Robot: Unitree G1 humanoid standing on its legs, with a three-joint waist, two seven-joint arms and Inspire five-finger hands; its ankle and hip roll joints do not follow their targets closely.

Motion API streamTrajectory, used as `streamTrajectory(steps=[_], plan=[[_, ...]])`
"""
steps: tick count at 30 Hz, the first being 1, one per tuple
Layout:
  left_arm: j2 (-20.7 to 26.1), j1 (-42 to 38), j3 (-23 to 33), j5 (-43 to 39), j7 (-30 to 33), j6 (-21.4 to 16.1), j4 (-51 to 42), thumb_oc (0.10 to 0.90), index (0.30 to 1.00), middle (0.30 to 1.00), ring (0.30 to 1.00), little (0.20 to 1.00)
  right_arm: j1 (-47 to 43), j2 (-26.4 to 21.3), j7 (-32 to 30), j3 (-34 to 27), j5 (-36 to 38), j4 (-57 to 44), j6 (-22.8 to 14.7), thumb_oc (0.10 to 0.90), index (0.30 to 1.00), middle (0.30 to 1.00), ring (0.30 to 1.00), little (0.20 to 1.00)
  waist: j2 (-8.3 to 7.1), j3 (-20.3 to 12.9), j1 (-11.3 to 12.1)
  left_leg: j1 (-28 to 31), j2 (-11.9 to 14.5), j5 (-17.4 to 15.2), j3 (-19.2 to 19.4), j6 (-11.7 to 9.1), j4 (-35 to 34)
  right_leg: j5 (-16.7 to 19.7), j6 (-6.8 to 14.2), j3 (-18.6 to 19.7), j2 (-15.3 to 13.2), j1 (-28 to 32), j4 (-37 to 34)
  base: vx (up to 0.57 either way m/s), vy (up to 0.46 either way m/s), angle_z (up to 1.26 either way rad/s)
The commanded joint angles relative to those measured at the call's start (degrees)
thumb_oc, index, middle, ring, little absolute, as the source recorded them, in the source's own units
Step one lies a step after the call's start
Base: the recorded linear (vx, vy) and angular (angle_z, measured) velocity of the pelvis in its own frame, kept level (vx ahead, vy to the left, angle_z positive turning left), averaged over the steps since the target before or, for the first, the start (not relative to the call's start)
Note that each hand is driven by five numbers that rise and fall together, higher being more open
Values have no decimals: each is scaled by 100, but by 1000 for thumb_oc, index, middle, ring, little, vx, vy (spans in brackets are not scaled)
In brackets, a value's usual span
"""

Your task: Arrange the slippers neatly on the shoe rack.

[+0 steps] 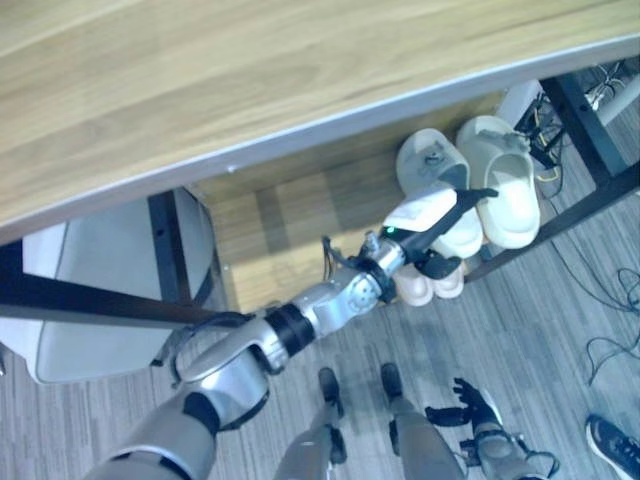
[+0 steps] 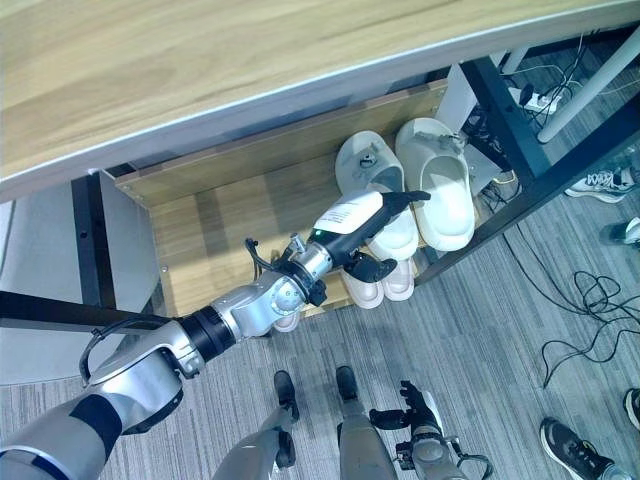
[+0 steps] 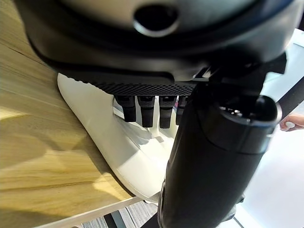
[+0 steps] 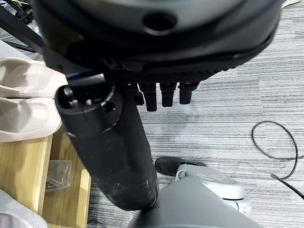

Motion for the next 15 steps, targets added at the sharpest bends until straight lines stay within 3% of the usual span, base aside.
streamTrajectory(steps=[1, 15], plan=[[-64, -828, 653, -253, 244, -90, 486, 800, 900, 900, 900, 900, 258, -72, -67, -40, -34, 158, -42, 800, 900, 900, 900, 900, -117, -143, 88, 263, -17, -613, -51, -243, -48, -528, 229, -237, -58, 216, -214, 0, 0, 0], [-99, -274, 756, -290, 226, -264, -258, 800, 900, 900, 900, 900, 274, 32, 24, -117, 30, 299, 37, 800, 900, 900, 900, 900, -48, -341, 95, 628, -12, -674, -87, -253, -28, -665, 211, -274, -73, 592, -190, 0, 0, 0]])
